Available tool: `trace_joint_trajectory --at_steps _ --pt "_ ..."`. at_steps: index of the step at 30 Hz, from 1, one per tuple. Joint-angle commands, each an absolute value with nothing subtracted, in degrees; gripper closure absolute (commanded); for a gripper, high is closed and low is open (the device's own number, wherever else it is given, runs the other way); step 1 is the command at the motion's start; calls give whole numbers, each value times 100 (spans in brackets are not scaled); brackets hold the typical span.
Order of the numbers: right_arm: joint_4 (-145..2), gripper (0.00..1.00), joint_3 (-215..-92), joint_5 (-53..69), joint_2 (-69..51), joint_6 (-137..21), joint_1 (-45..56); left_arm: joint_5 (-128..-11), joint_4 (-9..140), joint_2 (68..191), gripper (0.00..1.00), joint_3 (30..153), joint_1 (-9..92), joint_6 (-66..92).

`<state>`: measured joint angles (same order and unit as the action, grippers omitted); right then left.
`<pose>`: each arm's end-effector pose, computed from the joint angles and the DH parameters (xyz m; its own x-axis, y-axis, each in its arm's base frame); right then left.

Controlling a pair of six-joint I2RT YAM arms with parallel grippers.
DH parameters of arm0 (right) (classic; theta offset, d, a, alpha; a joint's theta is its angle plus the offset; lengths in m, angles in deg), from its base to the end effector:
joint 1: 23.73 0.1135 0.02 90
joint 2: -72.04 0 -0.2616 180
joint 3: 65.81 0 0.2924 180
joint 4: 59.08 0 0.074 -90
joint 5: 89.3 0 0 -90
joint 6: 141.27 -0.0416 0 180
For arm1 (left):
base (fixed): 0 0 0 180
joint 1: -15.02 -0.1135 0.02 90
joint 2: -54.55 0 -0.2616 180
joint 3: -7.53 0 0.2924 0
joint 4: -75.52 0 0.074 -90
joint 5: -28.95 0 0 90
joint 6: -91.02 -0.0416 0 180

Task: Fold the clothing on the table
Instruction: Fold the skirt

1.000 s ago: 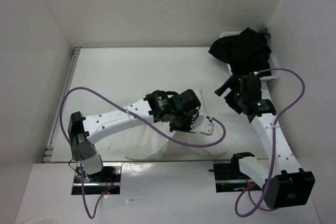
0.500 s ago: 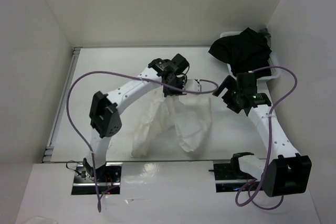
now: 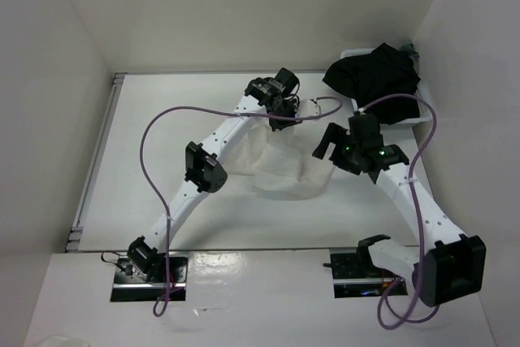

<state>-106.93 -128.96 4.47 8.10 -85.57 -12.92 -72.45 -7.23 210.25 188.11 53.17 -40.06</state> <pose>0.2684 0.0540 0.2578 -0.7386 0.4314 -0.5181 0.2256 0.8823 0.4131 0.4548 -0.3677 0.2470 -0.0498 0.8582 -0.5109 0.9564 0.1884 0.2233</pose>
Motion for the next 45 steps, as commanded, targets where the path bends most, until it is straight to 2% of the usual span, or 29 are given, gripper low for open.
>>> trace_joint_trajectory --at_steps 1,4,5,6,7,11,15,17,18,19,21,24,27,30,31,32,33,34,35,36,39,45 --pt "-10476 1 -12811 -23 1298 -8281 -91 -7581 -1076 20994 100 19216 5211 -3809" --pt "-10580 1 -12950 -1032 1237 -8624 1088 -7713 -1076 20942 100 19129 5158 -3677" --pt "-10633 1 -13003 -1159 1071 -8625 1221 -7775 -1076 20863 95 18911 5158 -3608" --pt "-10634 1 -13073 -1238 1000 -8746 1291 -7932 -1076 20810 89 18752 5158 -3607" --pt "-10695 1 -13074 -1317 947 -8800 1292 -8021 -1076 20697 64 18602 5158 -3555" --pt "-10441 1 -12960 -1240 1008 -8923 1231 -8311 -1076 20555 34 18284 5106 -3344" --pt "-10440 1 -13012 -1116 895 -8644 1178 -8391 -1076 20545 19 19038 4965 -2782" --pt "-10493 1 -13091 -1168 754 -8467 1441 -8338 -1076 20546 16 19899 4738 -2466" --pt "-10493 1 -13222 -1247 623 -8371 1572 -8338 -1076 20355 14 19849 4667 -2465" --pt "-10493 1 -13284 -1300 569 -8117 1904 -8338 -1076 20240 6 19918 4596 -2465" --pt "-10545 1 -13468 -1511 429 -7914 2222 -8425 -1076 19924 0 19919 4290 -2123" --pt "-10485 1 -13548 -1775 349 -7544 2697 -8951 -1076 19406 0 19683 3561 -1630" --pt "-10484 1 -13662 -2125 -63 -7421 3251 -8998 -1076 18530 0 18956 2964 -2111" --pt "-10545 1 -13898 -2565 -704 -7368 4006 -8296 -1007 17376 0 16332 2584 -3599" --pt "-10546 1 -13952 -2836 -1045 -7368 4156 -8207 -606 17069 0 15515 2191 -3877" --pt "-10607 1 -14040 -2926 -1188 -7298 4305 -7980 -254 16387 0 13828 1970 -4141" --pt "-10607 1 -14041 -2927 -1311 -7245 4307 -7734 185 15980 0 12923 1759 -4700" --pt "-10607 1 -14041 -2927 -1408 -7245 4307 -7383 1216 15567 0 12001 1539 -5045" --pt "-10607 1 -14102 -2988 -1470 -7158 4307 -6849 1670 14753 0 11095 1476 -5397" --pt "-10607 1 -14102 -2988 -1531 -7079 4307 -6844 1988 14371 0 9642 1476 -5705" --pt "-10607 1 -14155 -2988 -1532 -6947 4307 -7140 2289 13516 0 8610 1624 -5972" --pt "-10660 1 -14155 -3243 -1821 -6884 4184 -7907 2387 13515 0 8029 1923 -5418"
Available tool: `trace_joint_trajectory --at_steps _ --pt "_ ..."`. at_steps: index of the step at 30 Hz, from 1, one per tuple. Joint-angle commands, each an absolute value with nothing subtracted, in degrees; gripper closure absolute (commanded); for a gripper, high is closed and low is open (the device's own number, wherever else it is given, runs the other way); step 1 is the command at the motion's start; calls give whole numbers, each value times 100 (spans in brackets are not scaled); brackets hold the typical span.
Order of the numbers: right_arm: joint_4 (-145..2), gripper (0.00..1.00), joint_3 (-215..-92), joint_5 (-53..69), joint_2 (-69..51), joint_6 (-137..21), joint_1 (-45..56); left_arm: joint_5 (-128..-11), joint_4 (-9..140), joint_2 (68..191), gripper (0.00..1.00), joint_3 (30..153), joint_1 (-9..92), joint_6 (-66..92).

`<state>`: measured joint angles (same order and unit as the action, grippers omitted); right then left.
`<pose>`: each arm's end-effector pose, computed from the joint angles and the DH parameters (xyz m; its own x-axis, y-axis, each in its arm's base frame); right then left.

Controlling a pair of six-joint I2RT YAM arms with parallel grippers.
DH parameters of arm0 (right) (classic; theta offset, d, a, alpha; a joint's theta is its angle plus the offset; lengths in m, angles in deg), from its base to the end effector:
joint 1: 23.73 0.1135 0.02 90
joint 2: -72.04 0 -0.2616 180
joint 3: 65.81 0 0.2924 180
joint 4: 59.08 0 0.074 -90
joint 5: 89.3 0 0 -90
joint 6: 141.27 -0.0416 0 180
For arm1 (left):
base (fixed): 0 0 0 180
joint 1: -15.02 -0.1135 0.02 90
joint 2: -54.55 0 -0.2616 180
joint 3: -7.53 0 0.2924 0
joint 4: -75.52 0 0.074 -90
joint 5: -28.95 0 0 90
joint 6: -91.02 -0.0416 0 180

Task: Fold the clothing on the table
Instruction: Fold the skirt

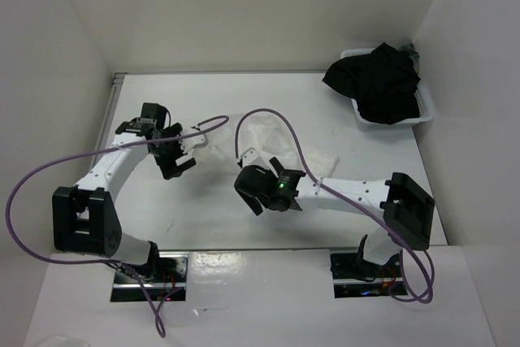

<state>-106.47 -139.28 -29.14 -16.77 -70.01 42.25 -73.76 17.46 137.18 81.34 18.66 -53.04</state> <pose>0.1602 0.3085 0.1998 -0.5674 -0.5885 -0.5760 -0.5462 0.7924 -0.2716 0.3191 -0.0295 0.2227 -0.4188 0.8180 -0.3943 0.8301 0.5209 0.1991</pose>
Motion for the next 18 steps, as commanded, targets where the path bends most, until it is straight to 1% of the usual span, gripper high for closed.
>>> trace_joint_trajectory --at_steps 1,4,9,13,17,18 --pt "-10573 1 -14155 -3243 -1883 -6884 4184 -7907 2613 13515 0 7906 1924 -5418" --pt "-10432 1 -14076 -3243 -1945 -6998 4184 -7907 2913 13453 0 7545 2056 -5365" --pt "-10318 1 -14076 -3182 -2112 -6991 4237 -8355 2975 13506 0 7491 2335 -5303" --pt "-10317 1 -14269 -3322 -2541 -6920 4237 -8303 3546 13803 0 7421 2705 -4742" --pt "-10317 1 -14322 -3585 -2762 -7033 4237 -8075 3810 14077 0 7474 2820 -4486" --pt "-10317 1 -14322 -3647 -2762 -7156 4237 -7900 3967 14129 4 7413 2820 -4486"
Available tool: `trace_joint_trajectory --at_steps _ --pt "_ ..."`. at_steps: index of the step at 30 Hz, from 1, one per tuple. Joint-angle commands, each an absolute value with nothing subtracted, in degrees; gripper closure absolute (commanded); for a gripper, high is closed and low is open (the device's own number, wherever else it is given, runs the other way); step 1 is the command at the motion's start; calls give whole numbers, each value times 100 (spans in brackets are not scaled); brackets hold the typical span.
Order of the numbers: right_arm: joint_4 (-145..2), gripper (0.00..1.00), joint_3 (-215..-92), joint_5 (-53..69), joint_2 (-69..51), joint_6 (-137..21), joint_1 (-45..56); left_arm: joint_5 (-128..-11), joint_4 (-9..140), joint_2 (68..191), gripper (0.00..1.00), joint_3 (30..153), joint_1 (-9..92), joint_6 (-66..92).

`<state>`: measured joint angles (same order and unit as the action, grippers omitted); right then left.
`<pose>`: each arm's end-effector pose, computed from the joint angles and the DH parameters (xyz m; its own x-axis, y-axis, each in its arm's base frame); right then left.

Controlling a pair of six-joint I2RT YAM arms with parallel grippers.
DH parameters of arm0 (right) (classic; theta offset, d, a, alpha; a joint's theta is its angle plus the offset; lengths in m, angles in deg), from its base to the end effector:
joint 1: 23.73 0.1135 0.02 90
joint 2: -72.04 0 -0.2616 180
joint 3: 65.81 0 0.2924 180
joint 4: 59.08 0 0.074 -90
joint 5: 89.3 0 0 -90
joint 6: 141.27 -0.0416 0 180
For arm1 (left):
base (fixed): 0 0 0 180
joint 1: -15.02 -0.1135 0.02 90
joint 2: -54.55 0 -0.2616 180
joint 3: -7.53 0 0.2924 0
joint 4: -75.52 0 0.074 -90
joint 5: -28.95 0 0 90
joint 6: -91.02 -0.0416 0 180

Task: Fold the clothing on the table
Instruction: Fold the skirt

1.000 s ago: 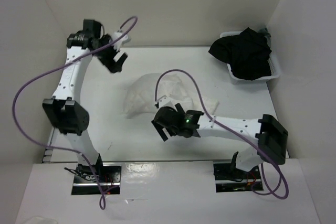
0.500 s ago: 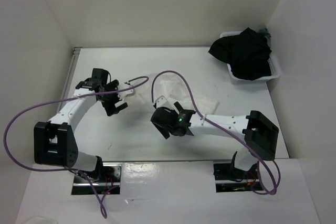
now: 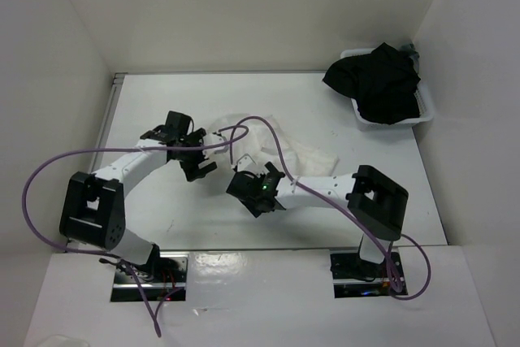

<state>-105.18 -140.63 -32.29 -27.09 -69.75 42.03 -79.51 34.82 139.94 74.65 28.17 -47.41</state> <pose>0.1703 0.3231 0.1488 -0.5855 -0.6528 -0.4806 -0.5317 0.7568 -0.3802 0.3233 -0.0891 0.1854 -0.2733 0.7926 -0.5450 0.8729 0.4424 0.2056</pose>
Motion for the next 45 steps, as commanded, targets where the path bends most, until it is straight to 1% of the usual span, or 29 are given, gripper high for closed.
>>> trace_joint_trajectory --at_steps 1,3,4,5,6,7,8,9,10,12,14,18,19,23,25,26,27,29,30,31,33,37,40,45 --pt "-10317 1 -14322 -3769 -2762 -7244 4184 -7803 4021 14130 8 7282 2820 -4538" --pt "-10317 9 -14322 -3823 -2815 -7507 4105 -7670 4126 14182 17 7228 2820 -4592" --pt "-10256 17 -14270 -3884 -2815 -7595 4009 -7670 4127 14270 26 7228 2742 -4652" --pt "-10195 43 -14269 -3885 -2763 -7683 3956 -7748 4057 14332 32 7341 2741 -4653" --pt "-10194 58 -14208 -3885 -2684 -7823 3903 -7853 3891 14419 39 7464 2741 -4601" --pt "-10116 70 -14147 -3885 -2683 -7877 3772 -7907 3776 14646 48 7613 2741 -4487" --pt "-10054 80 -14146 -3815 -2596 -7878 3692 -7907 3688 14762 73 7771 2741 -4364" --pt "-10054 93 -14085 -3745 -2482 -7930 3622 -7977 3583 14867 83 8034 2689 -4232" --pt "-9993 99 -14015 -3692 -2412 -7930 3569 -8099 3521 14999 88 8132 2688 -4144" --pt "-9940 100 -13936 -3578 -2105 -7983 3507 -8241 3415 14930 96 8195 2688 -4091" --pt "-9939 100 -13847 -3472 -1823 -8053 3454 -8294 3249 14755 99 8195 2688 -4152" --pt "-10001 100 -13462 -3043 -796 -8457 3200 -8172 2766 14220 100 8195 2567 -4275" --pt "-9949 100 -13374 -2928 -298 -8606 3095 -8119 2669 14131 100 8195 2513 -4353" --pt "-9878 100 -12951 -2462 883 -8896 2463 -7680 2178 13656 100 8081 2381 -4547" --pt "-10008 100 -12820 -2225 1305 -9011 1901 -7556 1922 13436 100 8080 2329 -4600" --pt "-10062 100 -12819 -2128 1698 -9011 1664 -7495 1625 13366 100 8132 2328 -4653" --pt "-10132 100 -12758 -2022 1876 -9064 1139 -7398 1457 13200 100 8203 2276 -4775" --pt "-10256 100 -12696 -1636 2254 -9064 557 -7292 964 13032 100 8456 2205 -4960" --pt "-10256 100 -12635 -1469 2317 -8994 23 -7240 789 12918 100 8563 2144 -5187" --pt "-10256 100 -12556 -1111 2318 -8915 -200 -7178 439 12917 100 8659 2144 -5267" --pt "-10124 100 -12476 -923 2265 -8915 -569 -7178 208 12917 100 8819 2144 -5321" --pt "-10019 100 -12476 -1019 1686 -8915 -913 -7537 93 13303 100 9125 2196 -4963" --pt "-9729 100 -12476 -765 1299 -8783 -1535 -7644 513 13873 100 9424 2126 -4515" --pt "-9491 100 -12476 -572 440 -8599 -2398 -7459 1164 14752 100 9855 2073 -3951"
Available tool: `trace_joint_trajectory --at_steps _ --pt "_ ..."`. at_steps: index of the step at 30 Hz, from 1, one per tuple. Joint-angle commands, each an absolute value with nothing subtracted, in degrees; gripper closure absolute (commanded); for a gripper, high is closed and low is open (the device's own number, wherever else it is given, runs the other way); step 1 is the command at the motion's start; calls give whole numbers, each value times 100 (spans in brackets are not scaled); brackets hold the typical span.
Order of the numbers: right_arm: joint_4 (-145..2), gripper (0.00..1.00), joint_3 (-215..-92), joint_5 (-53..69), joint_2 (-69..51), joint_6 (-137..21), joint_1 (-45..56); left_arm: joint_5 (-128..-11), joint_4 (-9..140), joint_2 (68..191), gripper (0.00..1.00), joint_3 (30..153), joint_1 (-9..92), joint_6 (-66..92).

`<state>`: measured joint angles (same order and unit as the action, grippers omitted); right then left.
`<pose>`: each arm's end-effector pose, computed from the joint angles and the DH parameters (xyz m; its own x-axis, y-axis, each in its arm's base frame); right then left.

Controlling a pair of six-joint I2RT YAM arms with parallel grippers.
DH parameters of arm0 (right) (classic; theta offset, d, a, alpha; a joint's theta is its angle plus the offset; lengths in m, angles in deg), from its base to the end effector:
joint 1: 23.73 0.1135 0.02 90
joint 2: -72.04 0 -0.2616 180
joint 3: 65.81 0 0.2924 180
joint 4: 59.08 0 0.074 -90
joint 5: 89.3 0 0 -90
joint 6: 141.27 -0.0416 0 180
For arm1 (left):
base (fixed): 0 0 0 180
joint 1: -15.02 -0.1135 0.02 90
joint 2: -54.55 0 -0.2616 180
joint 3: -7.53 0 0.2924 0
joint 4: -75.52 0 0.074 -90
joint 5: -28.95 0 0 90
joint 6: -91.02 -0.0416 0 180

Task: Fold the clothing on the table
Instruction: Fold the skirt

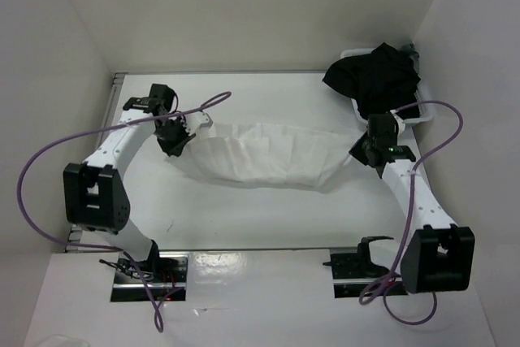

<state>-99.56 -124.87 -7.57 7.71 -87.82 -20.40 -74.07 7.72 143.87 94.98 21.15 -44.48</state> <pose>0.2781 0.0102 0.2399 -0.5490 0.5584 -0.6219 0.4602 0.8231 0.3328 0.3459 -0.0466 0.2581 -0.5238 0.7552 -0.3942 0.7925 0.6017 0.0997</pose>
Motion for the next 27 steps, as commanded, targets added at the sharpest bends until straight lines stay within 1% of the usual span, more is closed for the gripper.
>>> trace_joint_trajectory --at_steps 1,5,13,14,15,16,17,18,19,21,22,24,27 --pt "-9404 100 -12476 -571 315 -8546 -2617 -7459 1165 15050 100 9986 2073 -3863" --pt "-9219 100 -12476 -414 -169 -8318 -2873 -7459 1332 15588 100 10567 2073 -3380" --pt "-8806 99 -12766 -220 -1126 -8124 -2874 -7187 1701 16546 87 11041 2267 -3019" --pt "-8806 94 -12766 -220 -1197 -8071 -2874 -7126 1771 16634 78 11094 2267 -2957" --pt "-8806 85 -12818 -280 -1268 -8019 -2874 -7064 1832 16791 69 11182 2267 -2757" --pt "-8806 60 -12819 -333 -1329 -8018 -2943 -6985 1833 16863 58 11183 2267 -2668" --pt "-8806 49 -12819 -334 -1399 -7905 -2996 -6810 1894 16916 50 11244 2267 -2597" --pt "-8806 39 -12871 -334 -1400 -7843 -2997 -6722 1894 16916 40 11244 2267 -2535" --pt "-8806 28 -12872 -282 -1400 -7842 -2997 -6660 1973 16916 36 11244 2197 -2404" --pt "-8885 25 -13029 -281 -1103 -7842 -2866 -6606 2035 16716 29 11244 2109 -2228" --pt "-9033 25 -13082 -446 -927 -7842 -2743 -6606 2096 16601 24 11323 2021 -2036" --pt "-9174 19 -13336 -745 -382 -7842 -2410 -6371 2184 16172 20 11385 2020 -1842" --pt "-9499 19 -13767 -1141 6 -7965 -2058 -5783 2246 15748 15 11569 2178 -1586"
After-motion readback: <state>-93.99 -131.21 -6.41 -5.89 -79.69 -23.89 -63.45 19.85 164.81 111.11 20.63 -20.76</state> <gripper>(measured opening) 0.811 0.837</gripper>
